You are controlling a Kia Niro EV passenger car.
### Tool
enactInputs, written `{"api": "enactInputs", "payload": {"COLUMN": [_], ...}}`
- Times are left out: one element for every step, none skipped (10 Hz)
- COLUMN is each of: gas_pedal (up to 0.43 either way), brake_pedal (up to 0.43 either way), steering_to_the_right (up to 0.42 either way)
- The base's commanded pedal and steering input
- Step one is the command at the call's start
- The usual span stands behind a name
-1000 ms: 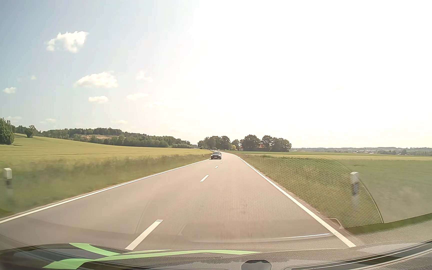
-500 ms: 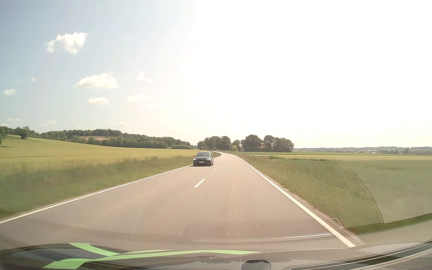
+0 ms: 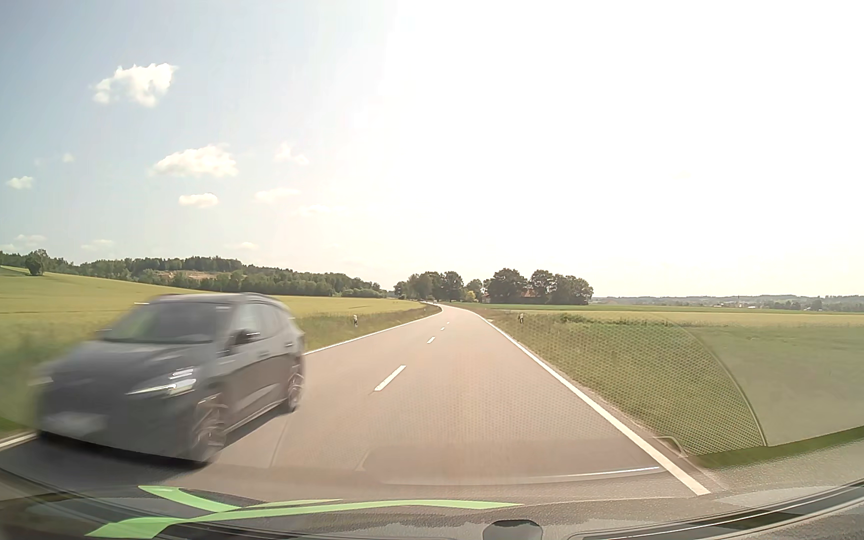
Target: Follow the waypoints while adhering to traffic rules and regulations
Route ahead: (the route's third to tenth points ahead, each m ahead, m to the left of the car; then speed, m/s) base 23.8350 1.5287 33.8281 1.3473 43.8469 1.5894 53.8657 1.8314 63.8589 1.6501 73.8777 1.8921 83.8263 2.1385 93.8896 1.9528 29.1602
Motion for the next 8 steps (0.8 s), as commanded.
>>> {"api": "enactInputs", "payload": {"gas_pedal": [0.189,0.189,0.189,0.189,0.189,0.189,0.189,0.189], "brake_pedal": [0.0,0.0,0.0,0.0,0.0,0.0,0.0,0.0], "steering_to_the_right": [-0.003,-0.003,-0.003,-0.003,-0.002,-0.002,-0.001,-0.001]}}
